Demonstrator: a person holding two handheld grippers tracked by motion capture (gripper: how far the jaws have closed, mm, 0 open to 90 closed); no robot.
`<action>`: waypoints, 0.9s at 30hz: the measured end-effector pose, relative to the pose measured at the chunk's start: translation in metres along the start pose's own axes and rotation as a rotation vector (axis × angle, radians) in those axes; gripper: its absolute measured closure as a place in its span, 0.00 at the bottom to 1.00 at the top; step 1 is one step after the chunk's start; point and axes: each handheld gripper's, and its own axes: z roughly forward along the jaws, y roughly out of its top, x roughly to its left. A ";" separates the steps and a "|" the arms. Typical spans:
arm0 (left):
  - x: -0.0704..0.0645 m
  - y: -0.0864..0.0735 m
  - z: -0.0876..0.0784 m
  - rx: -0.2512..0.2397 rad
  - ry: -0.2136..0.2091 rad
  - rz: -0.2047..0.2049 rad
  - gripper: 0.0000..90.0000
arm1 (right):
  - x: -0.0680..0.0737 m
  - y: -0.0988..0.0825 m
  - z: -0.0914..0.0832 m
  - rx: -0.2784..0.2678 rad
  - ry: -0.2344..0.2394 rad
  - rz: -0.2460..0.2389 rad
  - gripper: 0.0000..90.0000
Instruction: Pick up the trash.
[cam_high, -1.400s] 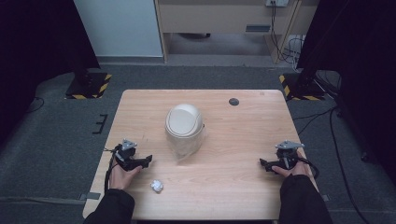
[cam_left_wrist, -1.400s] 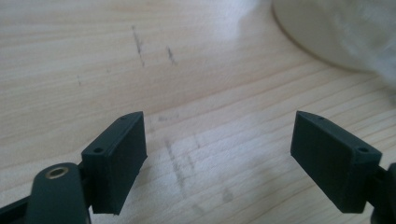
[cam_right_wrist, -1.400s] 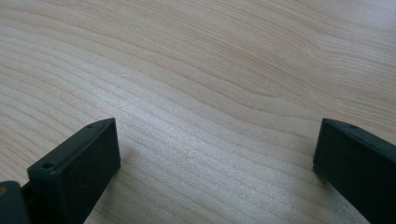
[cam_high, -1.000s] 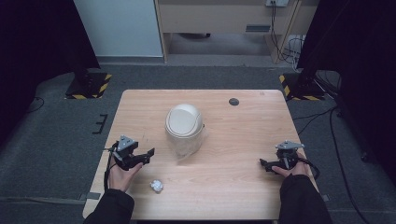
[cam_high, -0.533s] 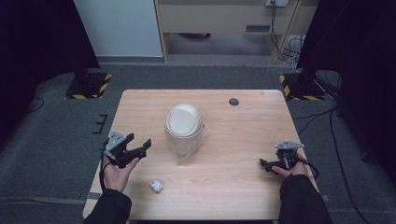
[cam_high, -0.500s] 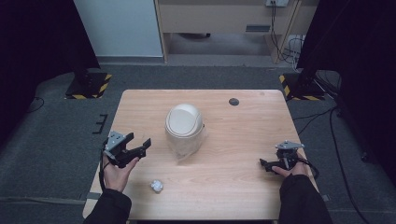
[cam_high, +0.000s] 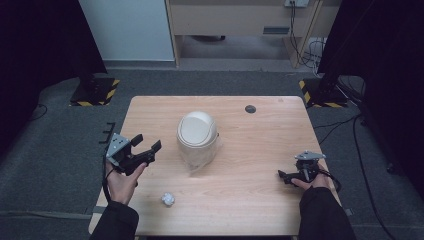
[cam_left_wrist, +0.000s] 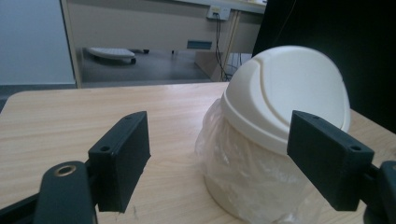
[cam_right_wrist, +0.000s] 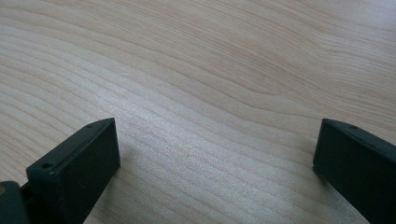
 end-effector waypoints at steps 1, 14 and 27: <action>-0.001 0.002 0.000 -0.006 -0.003 -0.001 0.23 | 0.000 0.000 0.000 0.000 0.000 0.000 0.01; -0.019 0.023 0.023 -0.030 -0.036 0.029 0.23 | 0.000 0.000 0.000 0.000 0.000 -0.003 0.01; -0.035 0.031 0.052 0.004 -0.065 0.050 0.21 | 0.000 0.000 0.000 0.000 0.001 -0.003 0.01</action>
